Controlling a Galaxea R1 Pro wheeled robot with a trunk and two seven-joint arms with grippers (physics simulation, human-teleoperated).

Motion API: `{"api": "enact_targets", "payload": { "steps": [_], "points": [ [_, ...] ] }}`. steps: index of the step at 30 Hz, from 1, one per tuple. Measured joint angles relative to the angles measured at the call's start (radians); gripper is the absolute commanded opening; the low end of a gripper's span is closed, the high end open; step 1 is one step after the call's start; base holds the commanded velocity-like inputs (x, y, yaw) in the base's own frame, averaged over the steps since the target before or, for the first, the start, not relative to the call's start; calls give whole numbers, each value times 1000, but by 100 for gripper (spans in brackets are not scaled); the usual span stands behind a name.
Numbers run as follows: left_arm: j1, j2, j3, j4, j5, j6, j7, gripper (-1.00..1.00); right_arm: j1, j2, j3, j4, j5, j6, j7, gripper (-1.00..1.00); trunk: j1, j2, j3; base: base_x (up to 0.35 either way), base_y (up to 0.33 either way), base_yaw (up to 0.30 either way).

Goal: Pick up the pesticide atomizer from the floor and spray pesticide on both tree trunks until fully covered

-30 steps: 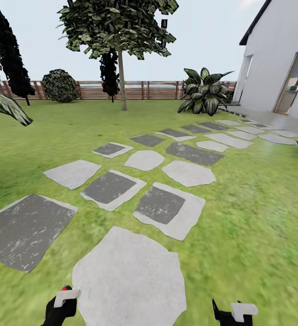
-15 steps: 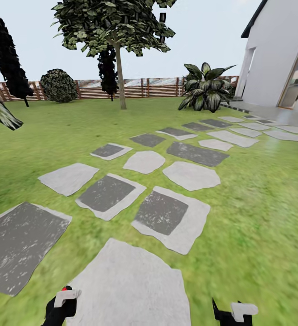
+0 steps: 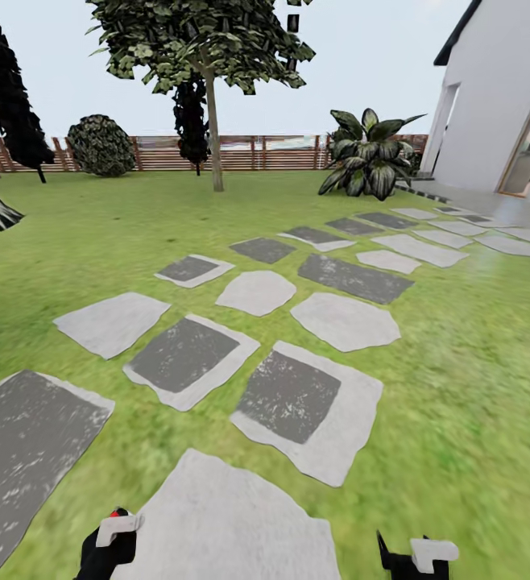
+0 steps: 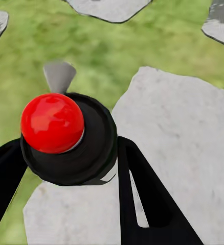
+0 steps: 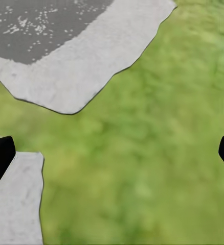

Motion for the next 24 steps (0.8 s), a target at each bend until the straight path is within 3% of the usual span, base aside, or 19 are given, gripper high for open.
{"api": "enact_targets", "payload": {
  "steps": [24],
  "points": [
    [0, 0, 0, 0, 0, 0, 0, -100, 0, -1, 0, 0, 0, 0, 0, 100, 0, 0, 0, 337, 0, 0]
  ]
}}
